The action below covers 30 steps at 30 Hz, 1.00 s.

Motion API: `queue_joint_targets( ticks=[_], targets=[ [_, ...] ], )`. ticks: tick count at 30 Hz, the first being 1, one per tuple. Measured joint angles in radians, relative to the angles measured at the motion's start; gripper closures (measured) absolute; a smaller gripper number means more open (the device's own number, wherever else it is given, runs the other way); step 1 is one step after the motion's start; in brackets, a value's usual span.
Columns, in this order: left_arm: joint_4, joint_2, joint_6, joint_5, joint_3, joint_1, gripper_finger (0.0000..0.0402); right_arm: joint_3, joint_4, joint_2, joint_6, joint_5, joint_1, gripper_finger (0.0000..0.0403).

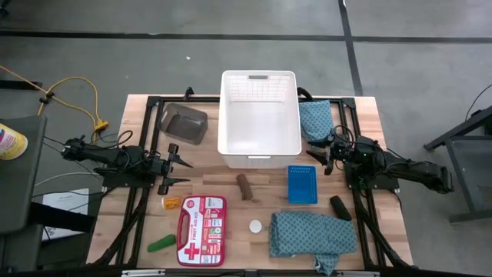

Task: Pick & place medical supplies in basket/bin

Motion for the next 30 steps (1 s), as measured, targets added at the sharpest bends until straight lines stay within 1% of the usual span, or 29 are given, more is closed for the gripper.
queue_joint_targets(
  ticks=[11, 16, 18, 22, 26, 30],
  targets=[
    [0.023, 0.0, 0.001, 0.0, 0.0, 0.0, 0.019, 0.0, 0.0, 0.0, 0.0, 0.0, 0.0, 0.0211],
    [0.025, 0.0, -0.015, 0.0, 0.0, 0.0, 0.019, 0.0, 0.0, 0.0, 0.0, 0.0, 0.0, 0.0211],
    [0.028, 0.0, -0.047, 0.0, 0.0, 0.0, 0.019, 0.0, 0.0, 0.0, 0.0, 0.0, 0.0, 0.0211],
    [0.027, 0.0, -0.103, -0.01, 0.019, 0.0, 0.019, 0.0, 0.0, 0.0, 0.0, 0.0, 0.0, 0.0211],
    [0.027, 0.001, -0.089, -0.014, 0.048, 0.0, 0.019, 0.0, 0.0, 0.0, 0.0, 0.0, 0.0, 0.0211],
    [0.025, 0.001, -0.095, -0.04, 0.077, 0.0, 0.019, 0.0, 0.0, 0.0, 0.0, 0.0, 0.0, 0.0211]
  ],
)
